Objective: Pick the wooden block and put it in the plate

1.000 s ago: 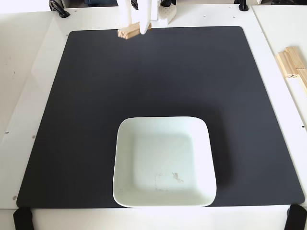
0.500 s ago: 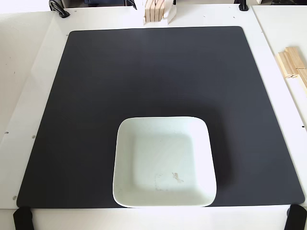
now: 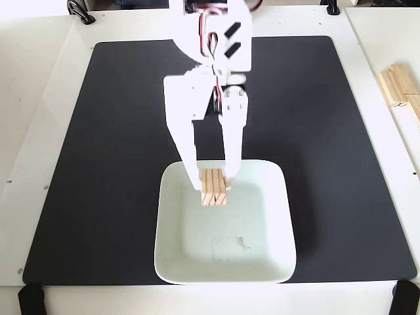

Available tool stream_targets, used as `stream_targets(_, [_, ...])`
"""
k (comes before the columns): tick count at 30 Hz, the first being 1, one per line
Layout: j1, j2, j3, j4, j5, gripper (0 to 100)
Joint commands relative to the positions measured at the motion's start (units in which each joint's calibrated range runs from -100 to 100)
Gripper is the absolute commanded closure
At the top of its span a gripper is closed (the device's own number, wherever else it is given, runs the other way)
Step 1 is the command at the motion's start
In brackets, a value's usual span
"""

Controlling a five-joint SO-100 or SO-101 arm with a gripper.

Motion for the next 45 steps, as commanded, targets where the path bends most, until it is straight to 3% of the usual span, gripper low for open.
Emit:
stream_targets(1, [-0.7,5.2,-7.6,-0.8,0.4,99])
stream_targets(9, [-1.3,6.7,-8.2,0.0,0.6,95])
stream_targets(17, [-1.8,4.1,-4.8,-0.2,0.6,57])
stream_targets(21, [-1.9,0.7,0.1,-0.8,0.6,48])
stream_targets(24, [-2.0,-1.3,2.5,-0.8,0.4,49])
stream_targets(27, [-2.1,-2.7,4.2,-0.8,0.3,59])
stream_targets(32, [-2.1,-4.7,6.2,-0.8,0.1,100])
stream_targets(35, [-2.1,-6.4,8.1,-0.8,0.1,95])
stream_targets(39, [-2.0,-12.0,13.4,-0.8,-0.2,100])
stream_targets(45, [-2.1,-30.9,32.2,-0.8,-1.0,99])
